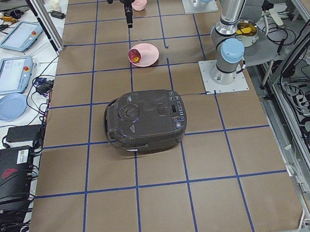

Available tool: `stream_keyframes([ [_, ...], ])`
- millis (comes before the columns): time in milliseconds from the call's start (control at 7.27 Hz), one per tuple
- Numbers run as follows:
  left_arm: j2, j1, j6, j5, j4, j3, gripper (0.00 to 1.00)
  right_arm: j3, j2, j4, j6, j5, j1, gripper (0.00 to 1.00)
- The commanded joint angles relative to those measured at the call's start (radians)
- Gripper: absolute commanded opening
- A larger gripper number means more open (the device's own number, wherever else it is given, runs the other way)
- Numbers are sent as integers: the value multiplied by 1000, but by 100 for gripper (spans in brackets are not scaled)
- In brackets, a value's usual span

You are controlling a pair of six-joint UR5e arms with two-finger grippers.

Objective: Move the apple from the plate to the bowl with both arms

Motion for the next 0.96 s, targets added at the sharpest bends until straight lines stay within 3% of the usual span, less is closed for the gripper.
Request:
stream_keyframes([
  [0, 0, 1, 1, 1, 0, 0, 100, 0, -1, -3, 0, 4, 1, 100],
  [825, 11, -4, 20, -1, 0, -2, 100, 0, 2, 9, 0, 1, -8, 100],
])
